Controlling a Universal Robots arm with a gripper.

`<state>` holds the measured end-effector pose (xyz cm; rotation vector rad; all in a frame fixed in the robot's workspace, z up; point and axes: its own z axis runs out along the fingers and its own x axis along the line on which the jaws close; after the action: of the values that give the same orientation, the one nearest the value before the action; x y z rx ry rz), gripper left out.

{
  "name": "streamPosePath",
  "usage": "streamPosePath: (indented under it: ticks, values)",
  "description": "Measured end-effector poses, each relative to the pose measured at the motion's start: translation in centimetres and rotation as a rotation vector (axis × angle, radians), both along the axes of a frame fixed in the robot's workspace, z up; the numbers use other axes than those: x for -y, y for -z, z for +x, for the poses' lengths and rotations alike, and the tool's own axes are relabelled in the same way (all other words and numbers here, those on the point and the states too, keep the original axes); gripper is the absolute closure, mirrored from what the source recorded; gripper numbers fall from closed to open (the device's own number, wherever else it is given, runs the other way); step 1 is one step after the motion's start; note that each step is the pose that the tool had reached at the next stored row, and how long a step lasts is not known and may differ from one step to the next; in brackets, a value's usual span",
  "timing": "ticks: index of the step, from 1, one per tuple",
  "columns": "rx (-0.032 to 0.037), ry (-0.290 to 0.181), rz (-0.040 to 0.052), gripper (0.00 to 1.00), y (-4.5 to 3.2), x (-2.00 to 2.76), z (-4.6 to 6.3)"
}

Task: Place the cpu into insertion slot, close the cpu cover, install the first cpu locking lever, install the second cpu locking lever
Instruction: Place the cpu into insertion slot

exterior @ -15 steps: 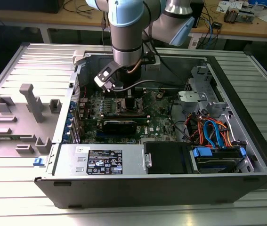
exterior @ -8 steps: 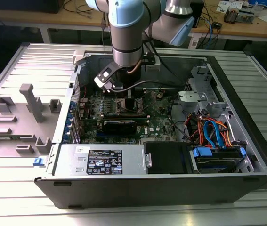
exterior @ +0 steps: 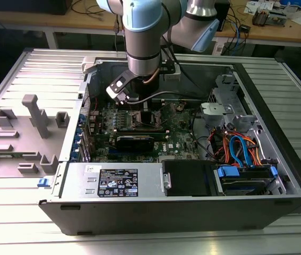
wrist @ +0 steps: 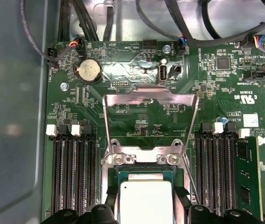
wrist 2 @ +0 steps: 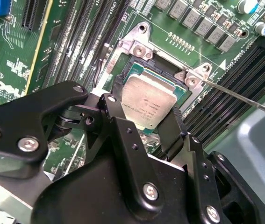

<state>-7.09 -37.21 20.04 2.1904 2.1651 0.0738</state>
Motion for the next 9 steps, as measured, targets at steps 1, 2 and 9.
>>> streamPosePath:
  ticks: [1, 2, 9]
  values:
    - [0.0000, 0.002, 0.0000, 0.46, 0.01, 0.00, 0.00]
    - [0.0001, 0.002, 0.0002, 0.46, 0.04, 0.00, 0.00]
    - [-0.0002, 0.002, -0.0003, 0.46, 0.26, 0.00, 0.00]
